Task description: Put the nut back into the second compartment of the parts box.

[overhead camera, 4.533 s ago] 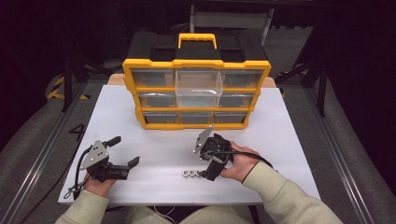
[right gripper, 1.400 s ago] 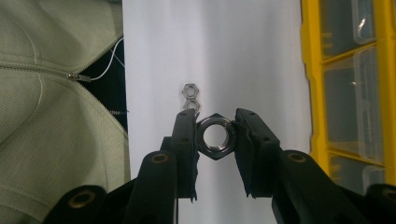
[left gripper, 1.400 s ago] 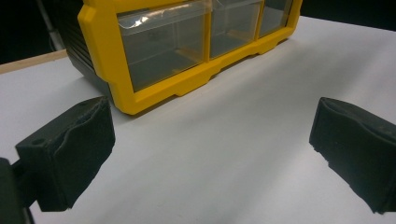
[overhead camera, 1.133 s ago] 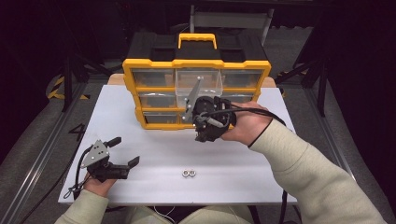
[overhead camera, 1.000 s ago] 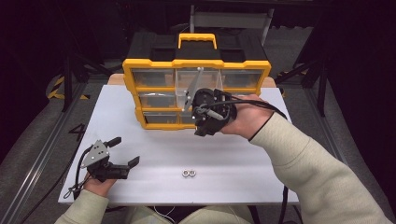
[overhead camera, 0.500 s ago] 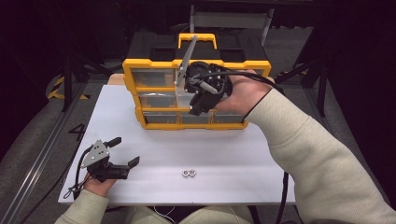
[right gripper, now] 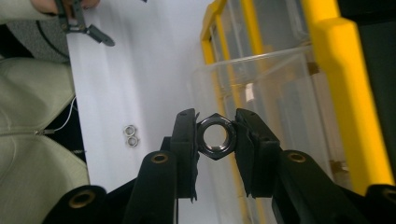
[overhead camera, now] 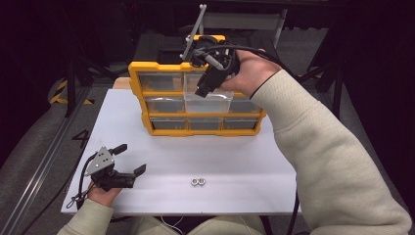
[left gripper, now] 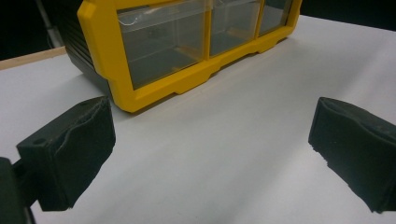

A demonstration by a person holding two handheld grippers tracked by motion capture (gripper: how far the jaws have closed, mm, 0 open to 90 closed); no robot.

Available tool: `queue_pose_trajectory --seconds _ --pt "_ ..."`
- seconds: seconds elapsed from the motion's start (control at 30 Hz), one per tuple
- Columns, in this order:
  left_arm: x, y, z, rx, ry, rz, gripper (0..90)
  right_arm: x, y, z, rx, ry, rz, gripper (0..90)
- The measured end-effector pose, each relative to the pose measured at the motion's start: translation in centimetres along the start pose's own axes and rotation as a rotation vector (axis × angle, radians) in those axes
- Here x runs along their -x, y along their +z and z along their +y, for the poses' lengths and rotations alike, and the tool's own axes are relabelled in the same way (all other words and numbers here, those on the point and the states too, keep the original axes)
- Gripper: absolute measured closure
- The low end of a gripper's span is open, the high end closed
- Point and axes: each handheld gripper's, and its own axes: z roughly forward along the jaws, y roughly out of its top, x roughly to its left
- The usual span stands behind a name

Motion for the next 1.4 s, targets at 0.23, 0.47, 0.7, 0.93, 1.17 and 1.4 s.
queue_pose_trajectory --seconds 0.23,0.47,0.7,0.93,1.17,1.4 --pt "-0.1 -0.1 0.0 -0.007 0.002 -0.002 1.4 2.0 0.6 0.4 -0.016 0.039 -0.021 69.9" --pt "-0.2 -0.2 0.0 -0.021 0.004 -0.003 1.4 3.1 1.8 0.6 -0.034 0.059 -0.020 69.8" --pt "-0.2 -0.2 0.0 -0.022 0.003 -0.003 1.4 3.2 3.7 0.7 -0.047 0.055 0.006 69.8" --pt "-0.1 0.0 -0.1 -0.017 0.003 0.003 1.5 3.4 5.7 0.7 -0.057 0.061 0.032 69.8" --pt "-0.1 0.0 -0.1 -0.022 0.001 0.000 1.5 3.4 6.7 0.8 -0.080 0.064 0.029 69.8" --pt "-0.2 0.0 -0.1 -0.019 -0.004 0.001 1.6 3.4 6.9 0.9 -0.081 0.069 0.024 69.3"
